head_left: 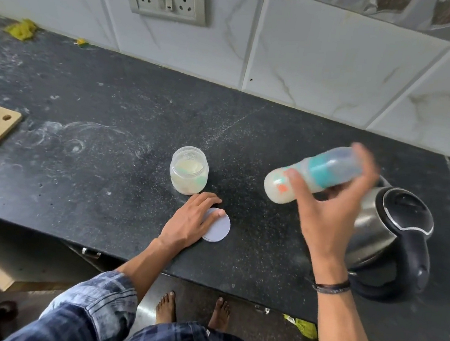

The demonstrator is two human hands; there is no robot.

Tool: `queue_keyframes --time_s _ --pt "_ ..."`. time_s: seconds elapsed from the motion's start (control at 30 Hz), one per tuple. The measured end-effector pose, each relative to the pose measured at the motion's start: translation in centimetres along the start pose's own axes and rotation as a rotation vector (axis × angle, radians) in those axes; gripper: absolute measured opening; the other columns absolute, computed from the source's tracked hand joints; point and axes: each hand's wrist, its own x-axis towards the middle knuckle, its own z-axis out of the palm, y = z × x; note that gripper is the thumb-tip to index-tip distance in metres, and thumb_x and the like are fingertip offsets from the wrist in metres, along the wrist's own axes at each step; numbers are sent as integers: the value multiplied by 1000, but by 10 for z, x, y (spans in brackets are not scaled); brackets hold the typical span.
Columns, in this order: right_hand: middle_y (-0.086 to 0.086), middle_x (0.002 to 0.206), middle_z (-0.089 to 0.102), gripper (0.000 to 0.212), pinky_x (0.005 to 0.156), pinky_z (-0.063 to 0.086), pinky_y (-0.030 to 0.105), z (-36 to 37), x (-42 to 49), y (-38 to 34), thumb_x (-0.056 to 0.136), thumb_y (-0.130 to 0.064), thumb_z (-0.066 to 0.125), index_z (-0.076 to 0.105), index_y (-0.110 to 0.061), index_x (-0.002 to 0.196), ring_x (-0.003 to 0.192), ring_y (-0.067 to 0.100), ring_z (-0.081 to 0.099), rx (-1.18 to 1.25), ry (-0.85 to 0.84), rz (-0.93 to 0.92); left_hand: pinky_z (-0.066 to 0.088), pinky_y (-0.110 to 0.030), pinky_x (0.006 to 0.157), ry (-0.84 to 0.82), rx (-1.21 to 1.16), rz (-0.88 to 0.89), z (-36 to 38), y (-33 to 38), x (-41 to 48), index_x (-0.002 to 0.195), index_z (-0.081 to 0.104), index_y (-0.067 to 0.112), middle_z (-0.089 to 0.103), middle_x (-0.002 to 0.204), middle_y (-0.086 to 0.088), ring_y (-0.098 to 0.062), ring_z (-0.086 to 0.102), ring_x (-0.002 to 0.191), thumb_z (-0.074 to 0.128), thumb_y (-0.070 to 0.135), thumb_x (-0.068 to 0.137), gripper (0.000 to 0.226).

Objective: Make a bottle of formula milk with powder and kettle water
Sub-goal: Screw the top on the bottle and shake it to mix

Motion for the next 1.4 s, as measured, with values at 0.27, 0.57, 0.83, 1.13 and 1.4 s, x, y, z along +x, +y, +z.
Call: queue_keyframes --time_s 0.27,0.57,0.83,1.13,1.4 --pt "-31 138 49 86 92 59 41 0 7 -5 80 -27 92 39 -31 148 116 5 61 -34 -66 40 36 -27 109 -7 0 2 0 -1 0 132 59 19 55 136 7 -11 46 127 43 51 105 45" --pt "-26 130 56 87 87 61 38 -2 17 -11 80 -39 91 35 -37 148 104 7 67 -75 -104 71 36 -26 108 -3 2 7 1 -1 0 132 59 18 55 136 7 -10 46 126 43 51 105 45" --pt "-35 131 51 86 90 59 31 -5 17 -11 81 -32 90 36 -31 149 109 1 63 -65 -83 36 35 -24 107 -1 -11 13 3 -4 -1 131 59 19 55 135 8 -10 46 126 42 54 104 48" --pt "-40 134 47 88 92 60 45 5 -5 -2 81 -34 91 36 -33 149 113 2 62 -71 -102 100 36 -24 107 3 -1 16 4 -6 -1 131 59 21 54 135 10 -8 45 126 42 54 104 45" --pt "-31 131 54 84 90 59 46 9 1 0 81 -38 90 38 -37 147 108 6 66 -123 -106 123 34 -24 108 10 11 23 5 -7 0 132 59 20 54 136 9 -9 45 126 44 50 106 42"
